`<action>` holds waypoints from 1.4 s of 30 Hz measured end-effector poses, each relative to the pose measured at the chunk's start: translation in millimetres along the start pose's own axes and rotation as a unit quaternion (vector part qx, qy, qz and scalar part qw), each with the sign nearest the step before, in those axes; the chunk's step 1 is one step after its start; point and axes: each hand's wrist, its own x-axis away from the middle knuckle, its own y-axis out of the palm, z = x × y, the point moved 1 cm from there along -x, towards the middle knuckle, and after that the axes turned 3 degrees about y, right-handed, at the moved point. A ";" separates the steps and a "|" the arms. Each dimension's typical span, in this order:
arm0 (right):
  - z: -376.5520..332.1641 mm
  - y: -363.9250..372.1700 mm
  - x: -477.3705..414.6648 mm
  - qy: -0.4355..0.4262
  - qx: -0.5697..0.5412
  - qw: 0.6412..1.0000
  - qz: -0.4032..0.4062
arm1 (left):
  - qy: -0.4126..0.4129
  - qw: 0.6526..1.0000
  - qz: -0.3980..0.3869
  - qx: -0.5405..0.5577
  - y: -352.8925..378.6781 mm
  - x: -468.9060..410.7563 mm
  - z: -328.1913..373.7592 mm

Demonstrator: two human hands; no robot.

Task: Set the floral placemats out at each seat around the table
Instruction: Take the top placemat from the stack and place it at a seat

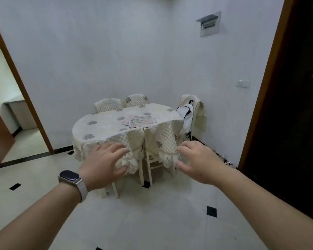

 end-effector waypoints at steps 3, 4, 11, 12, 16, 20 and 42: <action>19.5 6.8 -7.3 0.004 0.001 1.000 -0.005 | 0.005 1.000 0.011 0.002 7.1 -20.4 3.7; 25.6 9.7 -11.8 0.009 0.002 1.000 -0.017 | -0.002 1.000 0.014 0.002 12.0 -27.0 2.0; 54.4 46.4 -80.8 0.012 -0.006 1.000 -0.028 | -0.010 1.000 0.015 0.020 61.8 -82.3 -30.3; 57.0 56.1 -94.8 0.012 -0.009 0.999 -0.034 | -0.011 1.000 0.013 0.025 72.5 -91.5 -39.7; 65.8 94.7 -162.9 0.016 -0.010 0.999 -0.050 | -0.017 0.999 0.005 0.038 116.0 -134.2 -86.6; 66.6 134.0 -239.4 0.031 -0.012 0.995 -0.096 | -0.040 0.996 -0.016 0.076 153.3 -179.4 -145.0; 205.1 230.4 -552.4 0.049 -0.034 0.994 -0.091 | -0.031 0.995 -0.039 0.083 294.1 -464.8 -304.1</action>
